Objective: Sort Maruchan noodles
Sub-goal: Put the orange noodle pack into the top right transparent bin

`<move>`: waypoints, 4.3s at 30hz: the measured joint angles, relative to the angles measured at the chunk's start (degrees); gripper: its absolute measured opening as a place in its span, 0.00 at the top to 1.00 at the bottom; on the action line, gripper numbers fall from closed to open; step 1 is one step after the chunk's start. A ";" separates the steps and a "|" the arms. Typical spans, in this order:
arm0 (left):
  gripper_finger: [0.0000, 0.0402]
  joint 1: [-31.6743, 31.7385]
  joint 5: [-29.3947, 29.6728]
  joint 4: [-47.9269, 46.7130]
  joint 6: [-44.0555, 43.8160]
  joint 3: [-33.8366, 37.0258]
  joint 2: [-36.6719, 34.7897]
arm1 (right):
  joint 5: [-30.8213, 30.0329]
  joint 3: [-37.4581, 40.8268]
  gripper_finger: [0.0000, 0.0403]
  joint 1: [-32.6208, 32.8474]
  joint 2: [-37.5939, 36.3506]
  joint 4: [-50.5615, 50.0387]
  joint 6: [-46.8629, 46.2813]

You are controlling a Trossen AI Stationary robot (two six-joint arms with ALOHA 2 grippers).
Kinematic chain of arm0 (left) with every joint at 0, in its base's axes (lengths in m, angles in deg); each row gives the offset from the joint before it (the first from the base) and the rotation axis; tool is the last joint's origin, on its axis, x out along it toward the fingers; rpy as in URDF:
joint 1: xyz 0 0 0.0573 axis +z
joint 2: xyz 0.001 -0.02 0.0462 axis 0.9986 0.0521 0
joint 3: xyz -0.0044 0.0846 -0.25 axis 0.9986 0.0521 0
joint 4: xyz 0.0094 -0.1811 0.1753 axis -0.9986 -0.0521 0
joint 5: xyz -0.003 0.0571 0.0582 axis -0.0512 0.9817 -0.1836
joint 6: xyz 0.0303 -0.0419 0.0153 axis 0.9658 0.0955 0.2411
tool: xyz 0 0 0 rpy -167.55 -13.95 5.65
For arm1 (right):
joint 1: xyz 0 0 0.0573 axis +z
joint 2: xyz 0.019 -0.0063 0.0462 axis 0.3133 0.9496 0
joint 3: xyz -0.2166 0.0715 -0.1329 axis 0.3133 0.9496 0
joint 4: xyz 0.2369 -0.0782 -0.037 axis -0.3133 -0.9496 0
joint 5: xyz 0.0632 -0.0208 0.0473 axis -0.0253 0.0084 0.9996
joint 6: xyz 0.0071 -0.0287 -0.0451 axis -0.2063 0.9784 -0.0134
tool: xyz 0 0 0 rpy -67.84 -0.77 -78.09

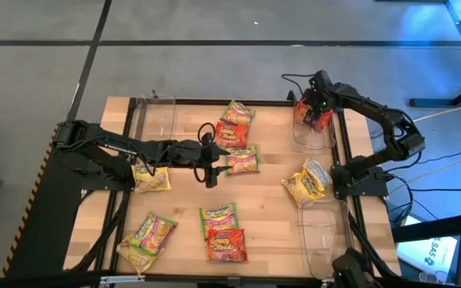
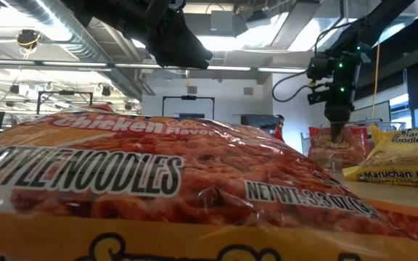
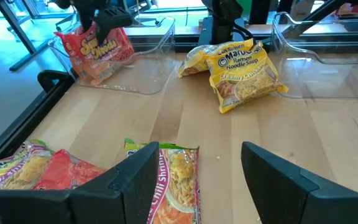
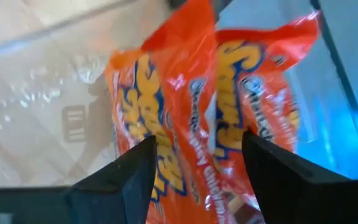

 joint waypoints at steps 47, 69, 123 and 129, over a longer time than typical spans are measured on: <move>0.45 -1.18 6.07 -8.88 -20.87 3.87 1.60 | 14.85 2.62 0.43 37.90 -6.14 29.01 -27.41; 0.45 8.15 10.71 5.27 -21.11 14.67 6.42 | 19.51 -28.66 0.21 30.61 31.70 24.07 -28.22; 0.45 12.47 12.71 19.85 -17.79 14.60 20.05 | 36.60 -28.80 0.21 37.52 36.14 15.44 -19.22; 0.45 11.32 13.83 21.85 -16.00 14.59 20.03 | 29.35 -28.80 0.25 39.48 36.14 17.40 -19.22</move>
